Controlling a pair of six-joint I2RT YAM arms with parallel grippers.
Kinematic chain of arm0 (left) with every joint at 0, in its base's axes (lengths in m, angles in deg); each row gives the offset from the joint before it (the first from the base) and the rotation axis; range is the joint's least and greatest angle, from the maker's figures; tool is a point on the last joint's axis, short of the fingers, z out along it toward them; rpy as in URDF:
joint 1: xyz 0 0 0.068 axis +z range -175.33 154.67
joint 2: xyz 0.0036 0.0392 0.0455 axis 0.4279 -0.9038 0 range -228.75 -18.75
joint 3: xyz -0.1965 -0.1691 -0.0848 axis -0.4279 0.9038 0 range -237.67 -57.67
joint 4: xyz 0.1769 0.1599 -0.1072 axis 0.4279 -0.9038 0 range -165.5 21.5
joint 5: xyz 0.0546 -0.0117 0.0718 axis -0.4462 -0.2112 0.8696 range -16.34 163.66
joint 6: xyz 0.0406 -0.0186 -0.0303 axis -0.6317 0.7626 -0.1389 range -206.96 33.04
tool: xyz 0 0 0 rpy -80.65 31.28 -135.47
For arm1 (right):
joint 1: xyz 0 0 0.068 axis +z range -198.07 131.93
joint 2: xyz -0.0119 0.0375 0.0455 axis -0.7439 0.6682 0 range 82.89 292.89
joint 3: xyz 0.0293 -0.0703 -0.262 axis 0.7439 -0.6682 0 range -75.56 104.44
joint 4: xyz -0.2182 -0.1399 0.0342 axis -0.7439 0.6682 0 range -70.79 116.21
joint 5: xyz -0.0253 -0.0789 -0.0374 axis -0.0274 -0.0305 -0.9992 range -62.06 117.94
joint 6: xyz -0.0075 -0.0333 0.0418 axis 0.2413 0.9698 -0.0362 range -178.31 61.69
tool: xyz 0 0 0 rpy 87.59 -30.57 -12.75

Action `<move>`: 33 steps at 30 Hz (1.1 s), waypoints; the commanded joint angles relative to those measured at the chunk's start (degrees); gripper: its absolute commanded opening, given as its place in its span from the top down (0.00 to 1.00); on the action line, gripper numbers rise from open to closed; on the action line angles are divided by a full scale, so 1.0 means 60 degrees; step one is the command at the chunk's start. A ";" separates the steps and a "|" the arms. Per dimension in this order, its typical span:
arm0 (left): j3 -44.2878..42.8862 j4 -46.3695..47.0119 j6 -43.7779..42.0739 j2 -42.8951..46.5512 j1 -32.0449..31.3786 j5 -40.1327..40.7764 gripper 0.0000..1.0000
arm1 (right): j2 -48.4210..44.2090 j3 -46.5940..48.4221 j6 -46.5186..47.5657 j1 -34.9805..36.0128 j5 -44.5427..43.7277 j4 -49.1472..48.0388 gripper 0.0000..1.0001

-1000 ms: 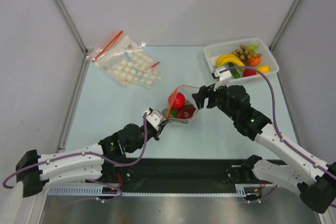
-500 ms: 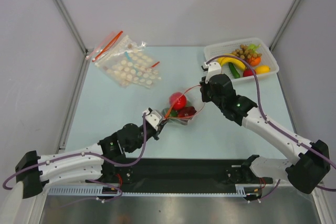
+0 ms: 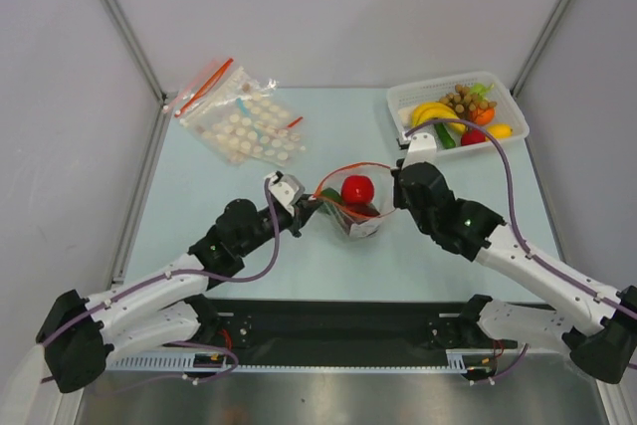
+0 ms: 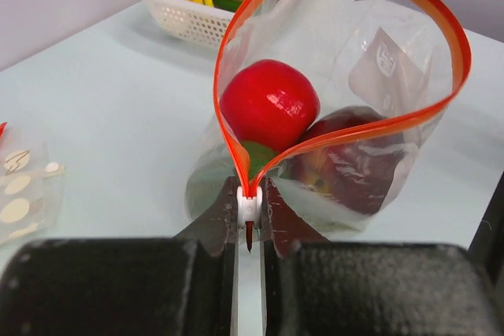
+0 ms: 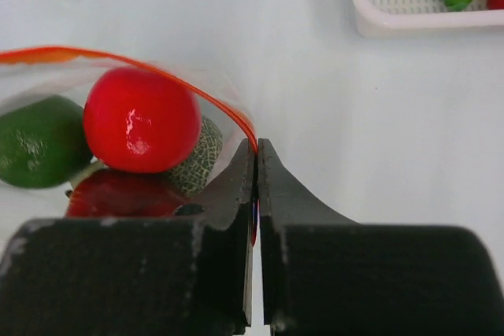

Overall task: Place the food in the zip-top bag and seal the zipper
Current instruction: Zip the zipper food storage bag at the center of the board.

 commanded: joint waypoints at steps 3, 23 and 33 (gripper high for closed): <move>-0.0470 0.0801 0.0288 0.0050 0.0757 -0.2441 1.00 | -0.0311 0.0589 -0.0358 0.1456 -0.2083 0.1186 0.90; 0.0189 -0.0327 -0.0342 0.1530 0.0742 -0.3335 0.97 | -0.1498 -0.0523 0.5425 0.2251 0.3523 -0.3015 0.00; 0.0292 -0.0679 -0.0342 0.1646 0.0757 -0.2749 1.00 | -0.0007 0.0852 0.8164 0.2280 0.7420 -0.1948 0.05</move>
